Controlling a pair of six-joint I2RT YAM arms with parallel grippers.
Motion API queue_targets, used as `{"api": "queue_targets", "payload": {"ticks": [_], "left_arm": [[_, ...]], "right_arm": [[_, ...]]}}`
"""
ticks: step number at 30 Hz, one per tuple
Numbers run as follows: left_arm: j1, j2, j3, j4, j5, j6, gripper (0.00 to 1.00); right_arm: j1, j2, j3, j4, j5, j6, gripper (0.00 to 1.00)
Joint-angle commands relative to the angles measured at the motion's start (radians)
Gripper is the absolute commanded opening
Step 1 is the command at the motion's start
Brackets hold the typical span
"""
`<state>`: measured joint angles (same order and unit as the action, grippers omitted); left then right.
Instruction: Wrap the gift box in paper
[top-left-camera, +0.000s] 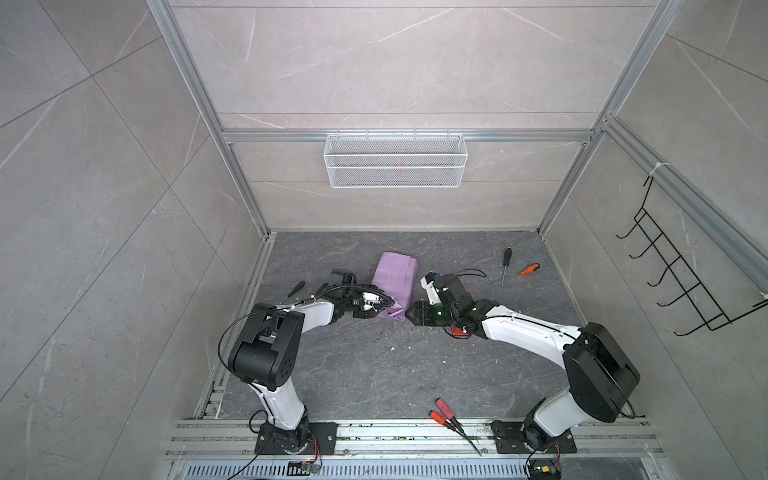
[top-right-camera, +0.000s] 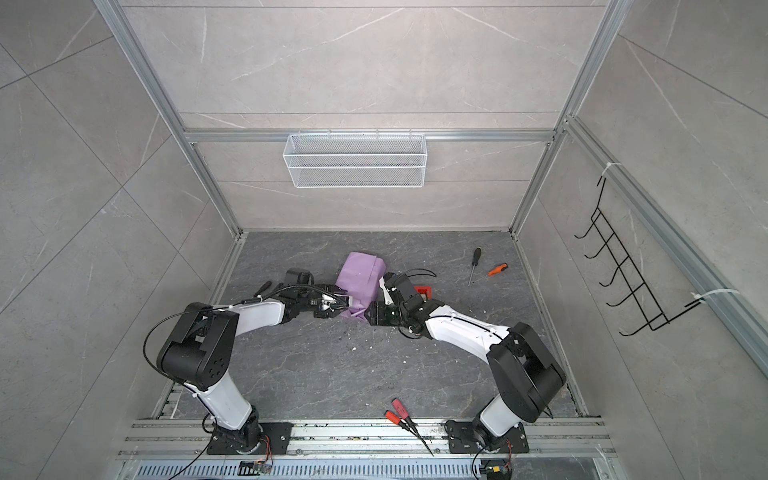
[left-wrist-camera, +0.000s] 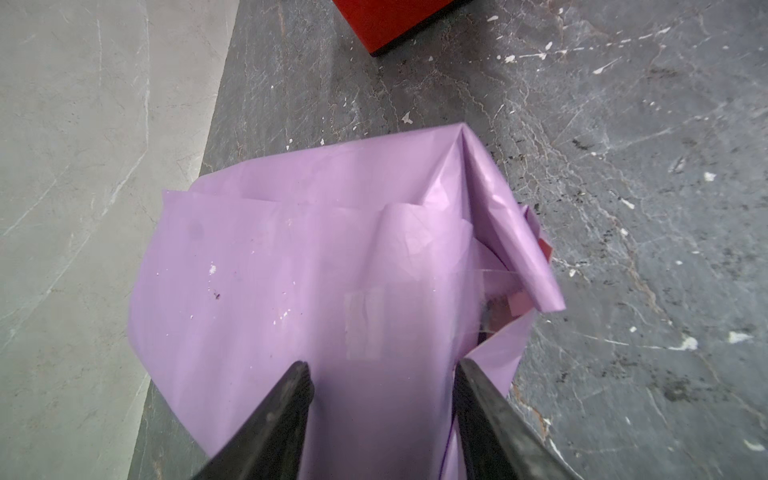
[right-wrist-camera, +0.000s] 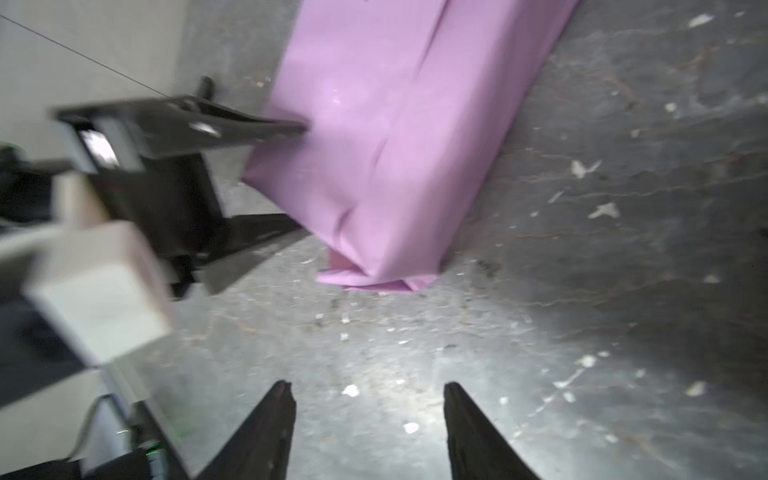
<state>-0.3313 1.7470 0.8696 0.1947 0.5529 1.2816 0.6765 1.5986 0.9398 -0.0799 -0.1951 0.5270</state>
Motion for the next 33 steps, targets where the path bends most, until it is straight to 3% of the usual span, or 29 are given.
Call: {"api": "queue_targets", "payload": {"ticks": [1, 18, 33], "left_arm": [[0.009, 0.058, -0.023, -0.163, -0.099, -0.035, 0.58], [0.009, 0.060, -0.017, -0.173, -0.103, -0.035, 0.58], [0.007, 0.063, -0.014, -0.177, -0.092, -0.039, 0.58]], "right_arm": [[0.006, 0.049, -0.037, 0.091, 0.096, -0.197, 0.69], [0.043, 0.256, -0.111, 0.425, 0.052, -0.215, 0.79], [0.040, 0.357, -0.049, 0.542, 0.093, -0.127, 0.75]]}}
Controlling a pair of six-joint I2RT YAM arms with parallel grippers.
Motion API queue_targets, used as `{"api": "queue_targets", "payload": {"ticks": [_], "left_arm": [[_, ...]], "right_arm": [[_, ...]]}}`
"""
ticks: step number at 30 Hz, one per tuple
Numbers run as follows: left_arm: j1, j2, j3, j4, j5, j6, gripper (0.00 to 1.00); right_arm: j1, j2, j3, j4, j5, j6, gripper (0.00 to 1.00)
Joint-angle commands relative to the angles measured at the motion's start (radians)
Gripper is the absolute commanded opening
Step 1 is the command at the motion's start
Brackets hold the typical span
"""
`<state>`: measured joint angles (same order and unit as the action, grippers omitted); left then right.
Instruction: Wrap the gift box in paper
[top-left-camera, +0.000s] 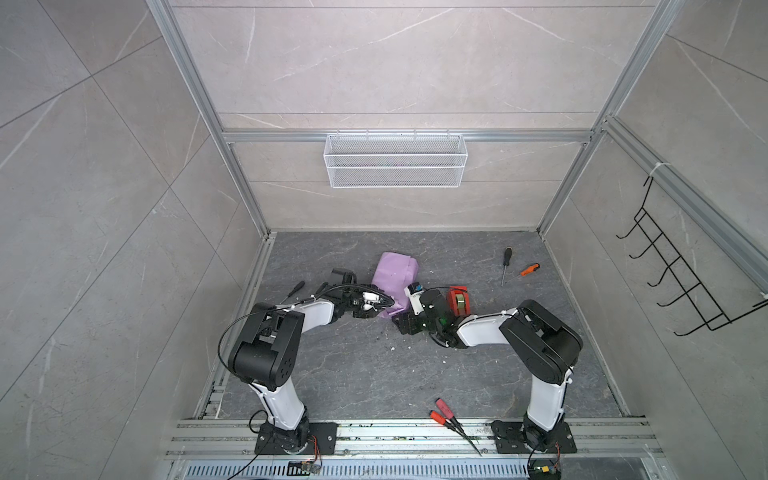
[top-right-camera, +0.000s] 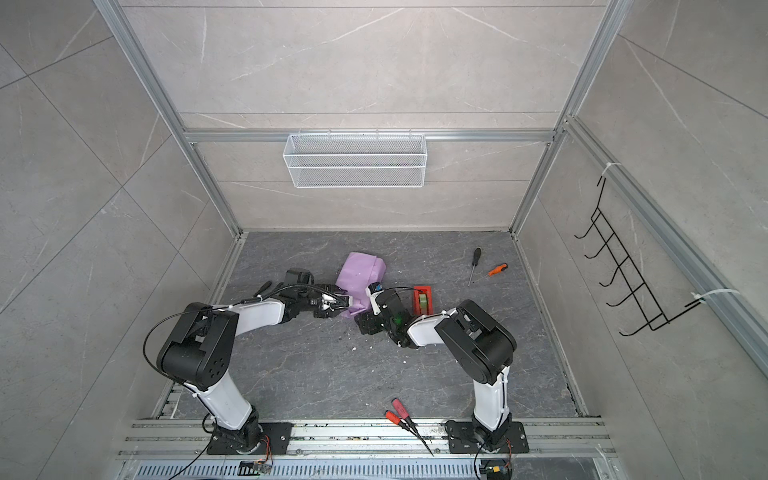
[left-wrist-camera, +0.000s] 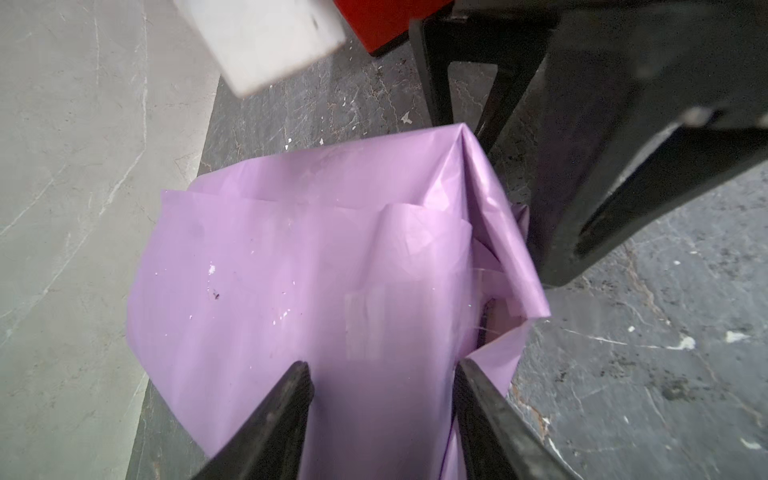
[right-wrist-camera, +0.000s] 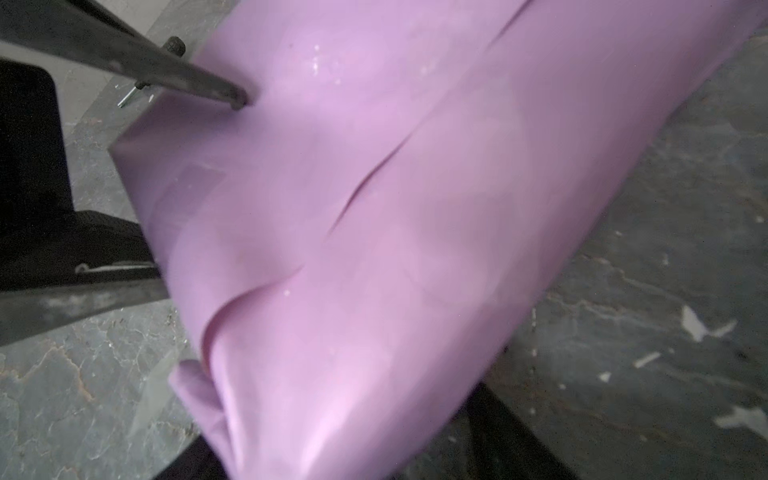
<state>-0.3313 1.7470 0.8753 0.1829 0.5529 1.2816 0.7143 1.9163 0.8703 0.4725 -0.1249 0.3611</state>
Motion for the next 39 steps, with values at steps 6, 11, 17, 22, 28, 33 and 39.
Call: {"api": "queue_targets", "payload": {"ticks": [6, 11, 17, 22, 28, 33, 39], "left_arm": [[0.007, 0.065, -0.021, -0.166, -0.084, -0.039, 0.58], [0.008, 0.059, -0.019, -0.173, -0.078, -0.036, 0.58], [0.009, 0.050, -0.013, -0.183, -0.072, -0.045, 0.60], [0.008, 0.033, 0.006, -0.220, -0.049, -0.048, 0.63], [0.016, -0.009, 0.054, -0.308, -0.021, -0.029, 0.72], [0.018, -0.067, 0.091, -0.403, -0.021, 0.013, 0.98], [0.018, -0.159, 0.180, -0.626, -0.016, 0.032, 0.89]], "right_arm": [[-0.001, 0.061, 0.038, 0.011, 0.010, 0.080, 0.70], [-0.006, 0.065, 0.035, 0.007, 0.021, 0.113, 0.67], [-0.016, 0.058, 0.025, -0.005, 0.025, 0.127, 0.63], [-0.019, 0.069, 0.030, -0.009, 0.026, 0.141, 0.59], [-0.020, 0.075, 0.043, -0.012, 0.016, 0.142, 0.58], [-0.021, 0.075, 0.051, -0.014, 0.007, 0.142, 0.58], [-0.021, 0.084, 0.062, -0.012, -0.005, 0.150, 0.58]]}}
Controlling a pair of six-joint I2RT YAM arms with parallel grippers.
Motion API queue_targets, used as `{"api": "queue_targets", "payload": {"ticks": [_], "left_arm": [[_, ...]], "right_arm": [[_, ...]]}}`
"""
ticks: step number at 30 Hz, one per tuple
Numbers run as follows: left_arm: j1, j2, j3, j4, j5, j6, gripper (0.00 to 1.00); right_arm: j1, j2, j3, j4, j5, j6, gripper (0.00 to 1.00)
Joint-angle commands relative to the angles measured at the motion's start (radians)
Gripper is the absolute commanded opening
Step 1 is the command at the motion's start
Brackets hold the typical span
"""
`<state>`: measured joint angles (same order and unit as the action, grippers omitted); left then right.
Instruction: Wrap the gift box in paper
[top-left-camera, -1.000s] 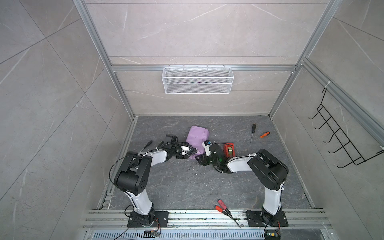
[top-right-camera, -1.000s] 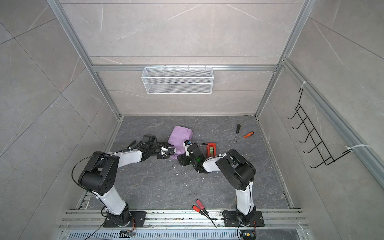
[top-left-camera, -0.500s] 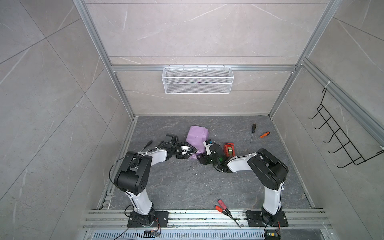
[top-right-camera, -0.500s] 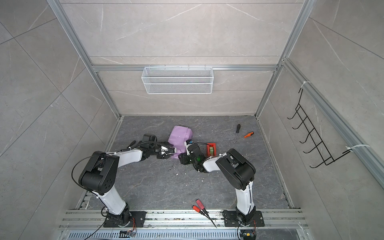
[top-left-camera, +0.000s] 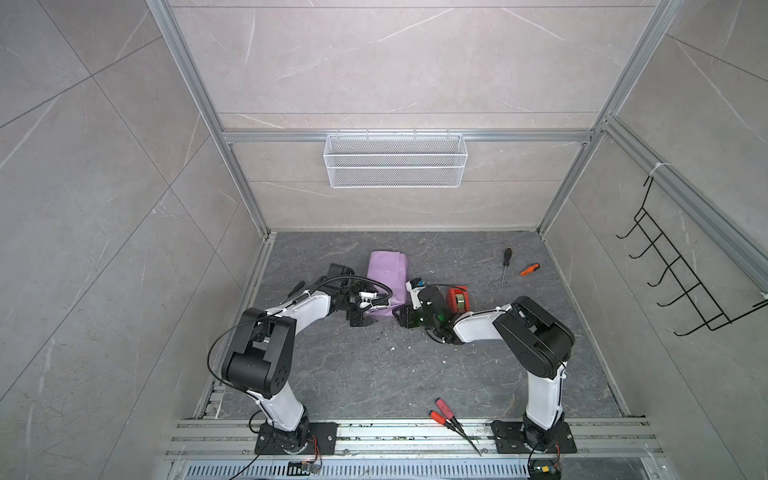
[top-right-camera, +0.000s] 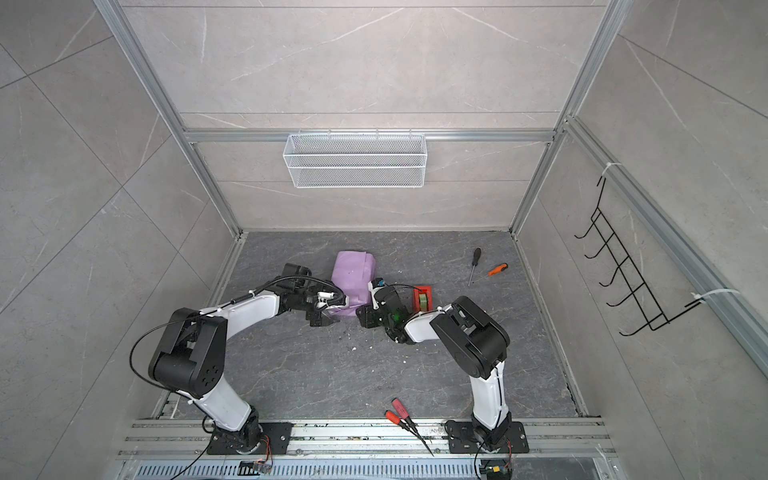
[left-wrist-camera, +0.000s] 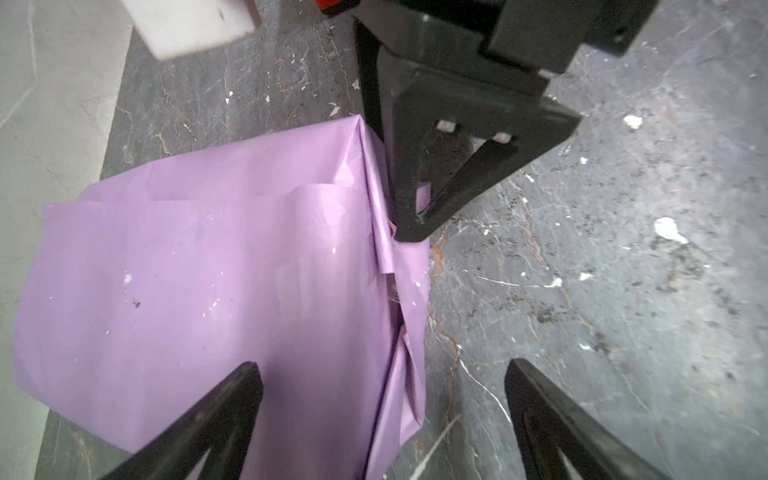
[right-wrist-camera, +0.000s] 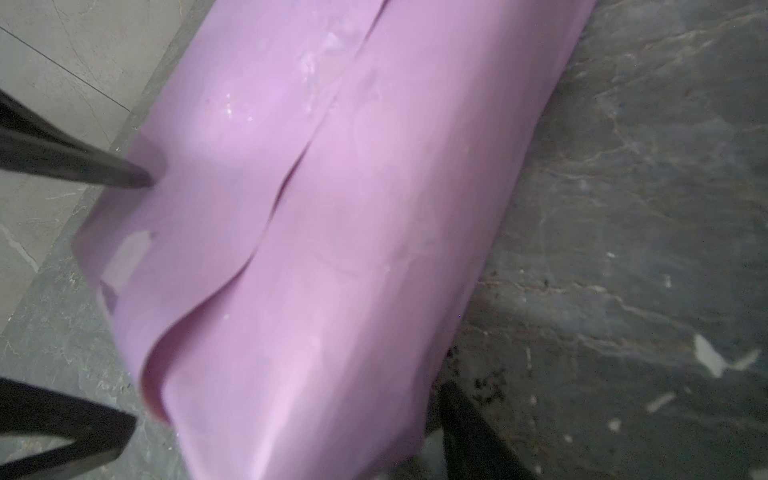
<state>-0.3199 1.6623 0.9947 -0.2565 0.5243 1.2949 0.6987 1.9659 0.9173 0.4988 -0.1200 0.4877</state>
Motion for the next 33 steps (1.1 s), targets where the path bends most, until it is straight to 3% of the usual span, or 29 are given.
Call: {"api": "queue_targets", "payload": {"ticks": [1, 6, 10, 17, 27, 33], "left_arm": [[0.005, -0.091, 0.070, -0.217, 0.013, 0.017, 0.86], [0.007, -0.182, 0.054, -0.248, 0.025, -0.078, 0.85], [0.008, -0.183, 0.004, -0.159, -0.054, 0.039, 0.98], [0.013, -0.067, -0.029, 0.034, -0.111, 0.161, 0.99], [-0.021, 0.065, -0.111, 0.334, -0.160, 0.120, 0.99], [-0.049, 0.110, -0.139, 0.402, -0.186, 0.087, 0.99]], "right_arm": [[-0.006, 0.036, 0.017, -0.039, -0.009, 0.024, 0.58], [-0.005, 0.041, 0.023, -0.017, -0.013, 0.026, 0.57], [-0.005, 0.039, 0.020, -0.019, -0.017, 0.027, 0.57], [-0.006, 0.057, 0.031, -0.011, -0.029, 0.036, 0.57], [-0.010, 0.074, 0.056, -0.024, -0.027, 0.035, 0.57], [-0.013, 0.083, 0.069, -0.023, -0.029, 0.047, 0.56]]}}
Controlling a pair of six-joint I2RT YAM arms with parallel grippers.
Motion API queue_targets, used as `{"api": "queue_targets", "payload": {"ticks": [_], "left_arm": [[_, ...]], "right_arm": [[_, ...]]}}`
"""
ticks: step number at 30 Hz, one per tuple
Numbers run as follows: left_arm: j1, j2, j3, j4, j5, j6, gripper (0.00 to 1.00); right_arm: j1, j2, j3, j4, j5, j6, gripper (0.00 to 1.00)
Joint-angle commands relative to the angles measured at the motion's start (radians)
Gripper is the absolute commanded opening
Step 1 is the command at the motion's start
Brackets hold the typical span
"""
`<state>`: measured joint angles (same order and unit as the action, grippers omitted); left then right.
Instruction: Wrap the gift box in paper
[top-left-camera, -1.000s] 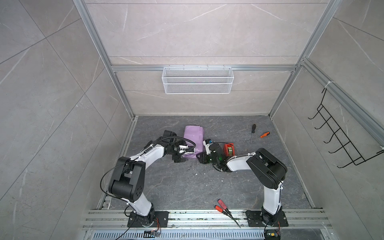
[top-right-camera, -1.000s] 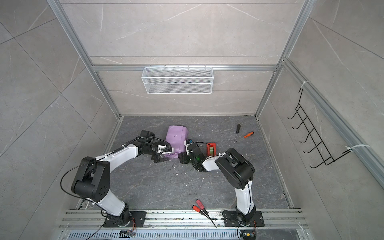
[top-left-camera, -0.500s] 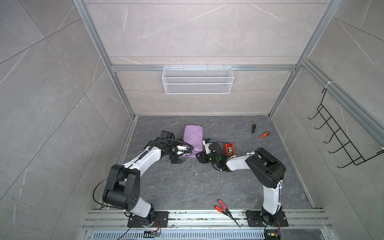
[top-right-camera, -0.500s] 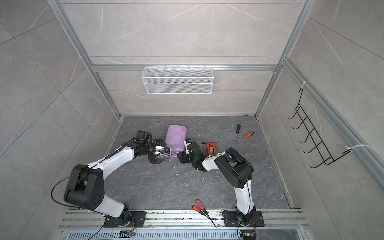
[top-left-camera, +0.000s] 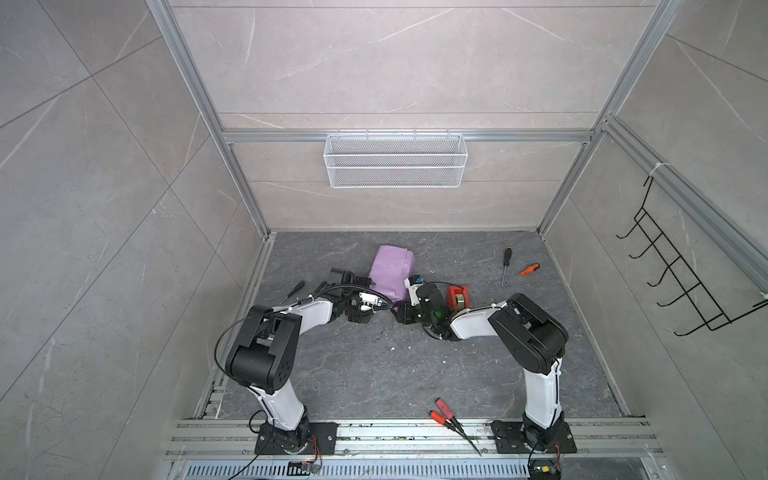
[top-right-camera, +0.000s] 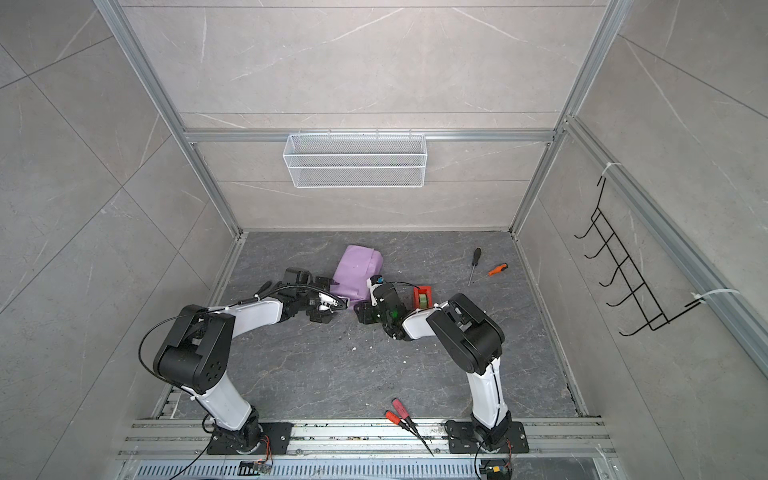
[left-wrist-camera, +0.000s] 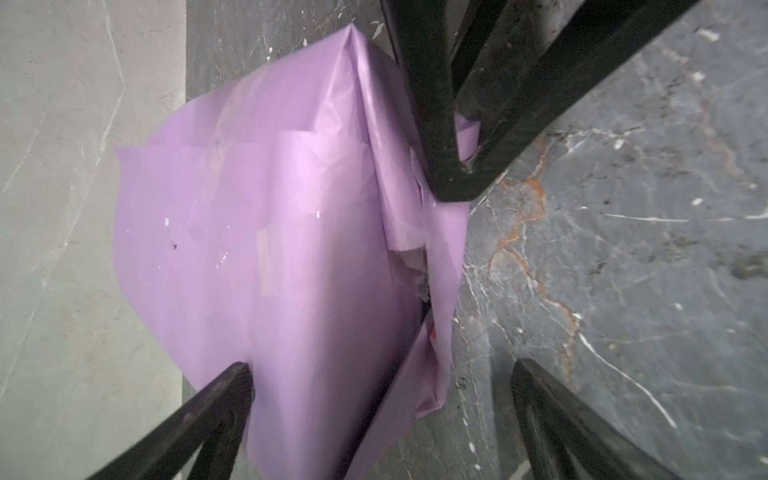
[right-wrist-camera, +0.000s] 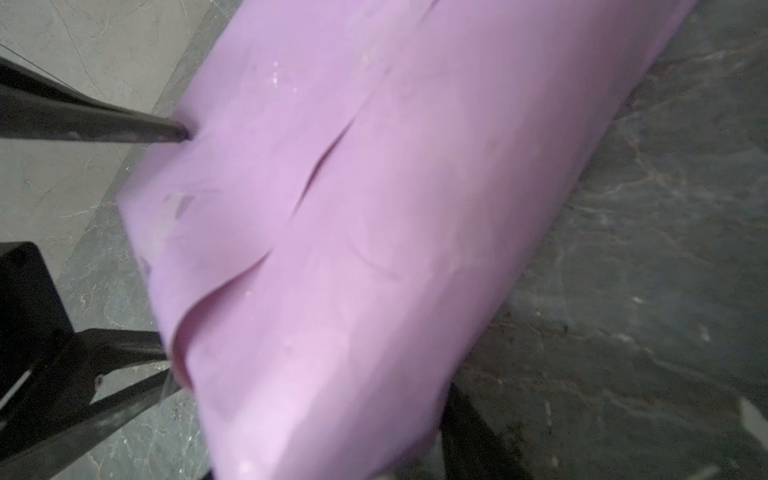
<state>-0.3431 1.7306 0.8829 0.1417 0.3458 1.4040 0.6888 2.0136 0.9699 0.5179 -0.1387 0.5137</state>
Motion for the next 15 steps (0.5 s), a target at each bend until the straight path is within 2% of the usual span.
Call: {"api": "queue_targets", "payload": {"ticks": [1, 4, 9, 15], "left_arm": [[-0.031, 0.047, -0.033, 0.018, -0.013, -0.030, 1.00], [-0.041, 0.061, -0.045, 0.067, -0.022, -0.058, 0.99], [-0.043, 0.081, -0.029, 0.078, -0.031, -0.103, 0.77], [-0.046, 0.089, -0.002, 0.070, -0.031, -0.168, 0.68]], "right_arm": [[-0.003, 0.038, 0.018, -0.041, -0.009, 0.022, 0.56], [-0.007, 0.042, 0.022, -0.038, -0.007, 0.039, 0.54], [-0.012, 0.031, 0.019, -0.026, -0.010, 0.049, 0.54], [-0.011, -0.006, -0.001, -0.020, -0.016, 0.061, 0.53]]}}
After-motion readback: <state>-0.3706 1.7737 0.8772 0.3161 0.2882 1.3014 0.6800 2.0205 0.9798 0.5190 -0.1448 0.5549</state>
